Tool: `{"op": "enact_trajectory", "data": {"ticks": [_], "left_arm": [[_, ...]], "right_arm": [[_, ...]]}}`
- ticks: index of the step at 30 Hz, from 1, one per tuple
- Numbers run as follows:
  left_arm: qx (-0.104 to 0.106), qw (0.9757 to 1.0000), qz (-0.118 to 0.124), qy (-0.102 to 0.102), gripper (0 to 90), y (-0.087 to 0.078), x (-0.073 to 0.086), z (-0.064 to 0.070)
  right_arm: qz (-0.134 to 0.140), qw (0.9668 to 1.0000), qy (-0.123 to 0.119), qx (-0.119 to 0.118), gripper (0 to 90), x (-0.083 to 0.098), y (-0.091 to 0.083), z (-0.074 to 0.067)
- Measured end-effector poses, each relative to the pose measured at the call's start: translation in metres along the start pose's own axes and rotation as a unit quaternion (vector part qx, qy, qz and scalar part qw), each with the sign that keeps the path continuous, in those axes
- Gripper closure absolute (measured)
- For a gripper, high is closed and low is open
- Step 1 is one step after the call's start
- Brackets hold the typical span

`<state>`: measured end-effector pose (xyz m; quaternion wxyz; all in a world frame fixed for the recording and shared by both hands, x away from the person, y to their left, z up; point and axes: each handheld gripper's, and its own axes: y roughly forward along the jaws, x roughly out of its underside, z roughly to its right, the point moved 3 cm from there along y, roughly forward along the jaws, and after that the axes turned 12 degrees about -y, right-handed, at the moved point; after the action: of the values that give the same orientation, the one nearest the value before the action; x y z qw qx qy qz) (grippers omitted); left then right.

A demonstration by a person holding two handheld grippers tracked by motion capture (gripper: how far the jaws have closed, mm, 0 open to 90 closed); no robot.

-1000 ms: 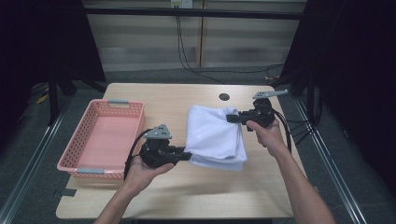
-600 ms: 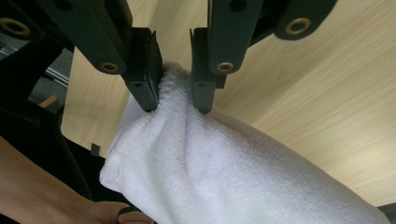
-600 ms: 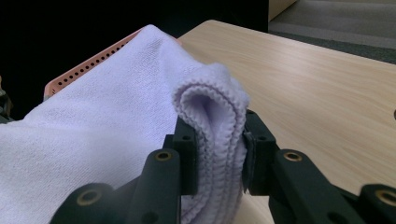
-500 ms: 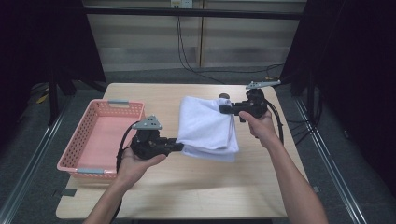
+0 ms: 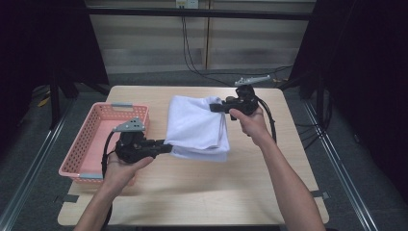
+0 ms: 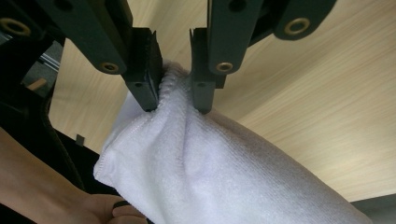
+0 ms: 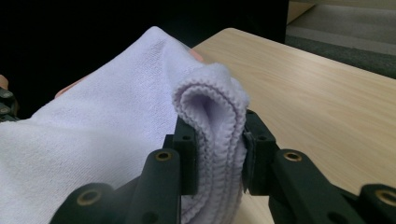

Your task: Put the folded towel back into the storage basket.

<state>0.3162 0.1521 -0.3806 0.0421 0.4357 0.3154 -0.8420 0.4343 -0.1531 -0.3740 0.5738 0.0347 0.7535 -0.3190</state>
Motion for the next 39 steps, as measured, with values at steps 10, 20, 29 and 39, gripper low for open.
{"op": "enact_trajectory", "data": {"ticks": [10, 20, 29, 39], "left_arm": [[-0.012, 0.9996, 0.017, -0.021, 75.9, -0.024, 0.005, -0.019], [-0.024, 0.9985, 0.034, -0.036, 76.1, -0.047, 0.013, -0.033], [-0.032, 0.9969, 0.052, -0.048, 76.3, -0.064, 0.014, -0.045], [-0.043, 0.9951, 0.064, -0.062, 76.6, -0.083, 0.020, -0.060]], "right_arm": [[0.000, 0.9998, -0.009, -0.019, 71.3, -0.015, 0.028, -0.006], [0.001, 0.9992, -0.020, -0.035, 71.4, -0.040, 0.053, -0.019], [0.005, 0.9989, -0.014, -0.044, 71.4, -0.053, 0.070, -0.022], [-0.006, 0.9986, -0.015, -0.050, 71.5, -0.064, 0.094, -0.031]]}}
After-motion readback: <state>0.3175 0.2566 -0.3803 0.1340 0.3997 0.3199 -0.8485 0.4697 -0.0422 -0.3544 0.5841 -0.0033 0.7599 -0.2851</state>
